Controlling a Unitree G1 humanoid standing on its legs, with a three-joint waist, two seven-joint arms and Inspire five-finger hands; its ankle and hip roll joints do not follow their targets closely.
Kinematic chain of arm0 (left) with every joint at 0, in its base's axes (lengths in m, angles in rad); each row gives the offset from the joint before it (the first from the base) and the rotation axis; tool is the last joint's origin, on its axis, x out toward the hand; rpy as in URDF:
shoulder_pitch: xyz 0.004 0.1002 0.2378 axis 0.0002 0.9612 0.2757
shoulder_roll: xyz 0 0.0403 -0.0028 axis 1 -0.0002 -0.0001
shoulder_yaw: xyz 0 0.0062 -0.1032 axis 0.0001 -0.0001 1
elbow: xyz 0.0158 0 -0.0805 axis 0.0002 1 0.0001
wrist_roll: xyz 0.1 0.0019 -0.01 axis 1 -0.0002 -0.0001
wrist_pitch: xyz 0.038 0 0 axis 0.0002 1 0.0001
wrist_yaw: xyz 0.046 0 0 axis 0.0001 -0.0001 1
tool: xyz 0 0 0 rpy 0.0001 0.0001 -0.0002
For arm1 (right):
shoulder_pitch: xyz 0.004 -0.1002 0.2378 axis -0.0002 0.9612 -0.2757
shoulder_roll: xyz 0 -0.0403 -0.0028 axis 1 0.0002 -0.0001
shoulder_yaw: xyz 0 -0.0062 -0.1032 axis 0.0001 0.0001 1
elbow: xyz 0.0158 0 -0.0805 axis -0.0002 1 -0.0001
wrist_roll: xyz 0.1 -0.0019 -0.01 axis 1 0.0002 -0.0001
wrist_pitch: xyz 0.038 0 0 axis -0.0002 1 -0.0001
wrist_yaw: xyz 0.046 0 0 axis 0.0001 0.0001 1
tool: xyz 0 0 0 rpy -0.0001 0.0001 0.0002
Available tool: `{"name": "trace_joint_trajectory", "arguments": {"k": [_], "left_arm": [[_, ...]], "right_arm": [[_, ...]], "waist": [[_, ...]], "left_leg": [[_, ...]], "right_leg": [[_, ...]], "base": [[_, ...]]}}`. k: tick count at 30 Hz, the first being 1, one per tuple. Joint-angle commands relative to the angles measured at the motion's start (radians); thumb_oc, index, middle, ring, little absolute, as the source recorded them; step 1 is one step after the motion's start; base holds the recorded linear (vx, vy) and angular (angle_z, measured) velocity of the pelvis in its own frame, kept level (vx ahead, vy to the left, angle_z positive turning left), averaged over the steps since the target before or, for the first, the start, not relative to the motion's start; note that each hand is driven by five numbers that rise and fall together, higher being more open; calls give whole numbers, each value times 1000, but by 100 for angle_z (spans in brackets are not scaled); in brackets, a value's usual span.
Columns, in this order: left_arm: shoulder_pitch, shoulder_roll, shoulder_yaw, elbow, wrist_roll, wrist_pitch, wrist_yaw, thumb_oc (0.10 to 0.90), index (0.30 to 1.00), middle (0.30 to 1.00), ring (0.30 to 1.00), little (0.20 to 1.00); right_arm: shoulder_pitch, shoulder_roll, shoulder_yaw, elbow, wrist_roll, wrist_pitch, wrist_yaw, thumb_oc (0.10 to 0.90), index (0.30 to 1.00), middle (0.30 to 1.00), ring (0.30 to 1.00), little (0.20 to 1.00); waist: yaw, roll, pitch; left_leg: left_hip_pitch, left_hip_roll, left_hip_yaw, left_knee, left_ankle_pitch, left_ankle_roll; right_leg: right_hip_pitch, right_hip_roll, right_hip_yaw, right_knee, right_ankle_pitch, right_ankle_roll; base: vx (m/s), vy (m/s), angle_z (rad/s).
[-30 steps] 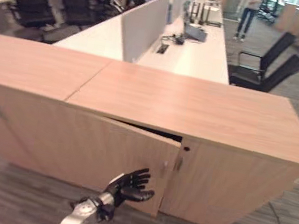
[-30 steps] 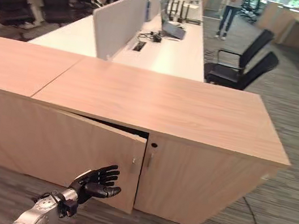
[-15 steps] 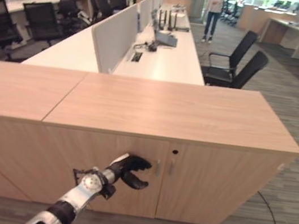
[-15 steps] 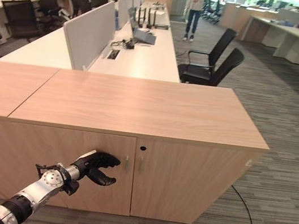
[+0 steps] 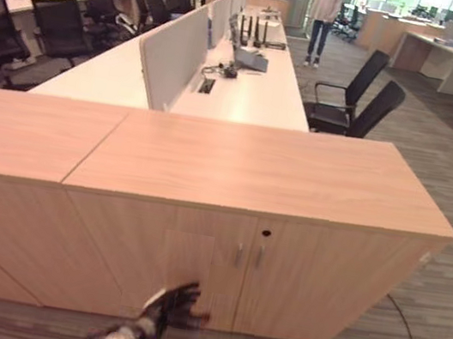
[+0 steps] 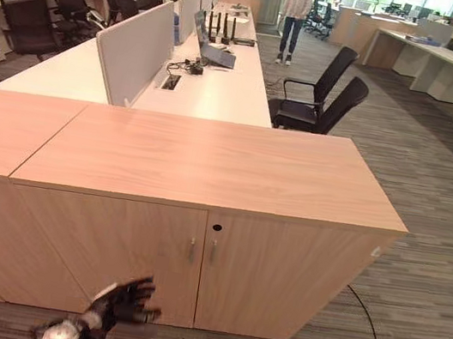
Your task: Put the empty folder in the office cabinet
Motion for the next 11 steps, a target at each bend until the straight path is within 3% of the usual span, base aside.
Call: {"name": "trace_joint_trajectory", "arguments": {"k": [1, 6, 11], "left_arm": [[-95, -33, 39, -15, -31, -56, -47, 800, 900, 900, 900, 900], [-55, -71, 76, 196, -20, -34, -44, 800, 900, 900, 900, 900], [-48, -95, 135, 425, 83, -40, 24, 800, 900, 900, 900, 900]], "right_arm": [[-79, -20, -35, 105, -20, -25, -2, 800, 900, 900, 900, 900], [-93, -23, -28, 102, -10, -28, 0, 800, 900, 900, 900, 900], [-91, -8, -9, 103, -7, -32, -4, 800, 900, 900, 900, 900]], "waist": [[11, -6, -4], [22, -1, 3], [37, -8, 4]], "left_leg": [[-47, -25, -9, -2, -22, 0], [-53, -31, -22, -2, -18, 0], [-60, -36, -38, -2, -12, -1]], "right_leg": [[15, 4, -75, 6, -72, 52], [15, 4, -84, 6, -70, 49], [17, 2, -97, 6, -67, 44]], "base": [[-17, 25, 15], [-17, 22, 16], [-23, 3, 11]]}}
